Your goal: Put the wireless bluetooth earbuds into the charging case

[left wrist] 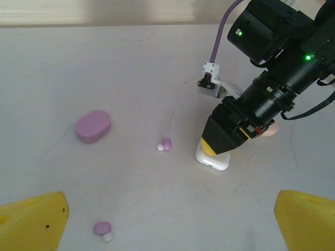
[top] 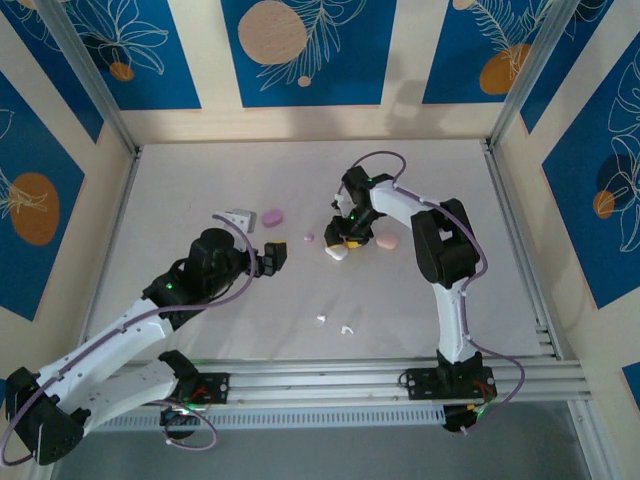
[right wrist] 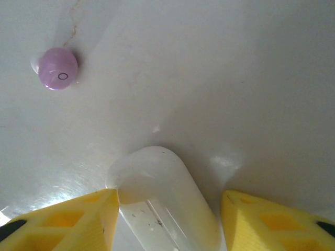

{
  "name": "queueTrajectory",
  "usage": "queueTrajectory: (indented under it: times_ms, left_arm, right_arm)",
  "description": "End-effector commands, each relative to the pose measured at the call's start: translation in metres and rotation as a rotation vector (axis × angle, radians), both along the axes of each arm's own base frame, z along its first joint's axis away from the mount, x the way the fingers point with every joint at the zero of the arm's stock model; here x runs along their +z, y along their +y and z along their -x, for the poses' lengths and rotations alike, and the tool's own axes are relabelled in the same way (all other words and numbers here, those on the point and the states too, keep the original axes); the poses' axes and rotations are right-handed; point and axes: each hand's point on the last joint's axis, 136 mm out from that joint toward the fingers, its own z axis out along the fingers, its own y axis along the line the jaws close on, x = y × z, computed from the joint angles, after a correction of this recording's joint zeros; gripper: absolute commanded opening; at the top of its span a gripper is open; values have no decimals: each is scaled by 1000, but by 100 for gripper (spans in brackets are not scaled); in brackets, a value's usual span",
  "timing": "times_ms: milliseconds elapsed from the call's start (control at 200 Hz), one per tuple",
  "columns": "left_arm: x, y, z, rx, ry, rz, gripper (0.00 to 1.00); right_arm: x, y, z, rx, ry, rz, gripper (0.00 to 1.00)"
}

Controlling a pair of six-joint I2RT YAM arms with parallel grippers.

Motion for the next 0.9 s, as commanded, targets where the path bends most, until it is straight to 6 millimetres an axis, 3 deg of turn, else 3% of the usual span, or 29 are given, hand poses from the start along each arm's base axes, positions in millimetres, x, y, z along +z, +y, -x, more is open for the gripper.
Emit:
queueTrajectory:
  times_ms: [0,290,655,895]
  left_arm:
    - [1,1,0,2,3,27,100]
    - [1,1,0,4,7,29,100]
    - [3,1,-1,4,5,33,100]
    - [5,1,-1,7,3,34,100]
  right_arm:
    - [8,-2,-1,44,-71,53,59]
    - [0,7,14,174,-114,105,60]
    - [5,3,10,144,-116,108,59]
    - [-2,0,20,188,-155,203,61]
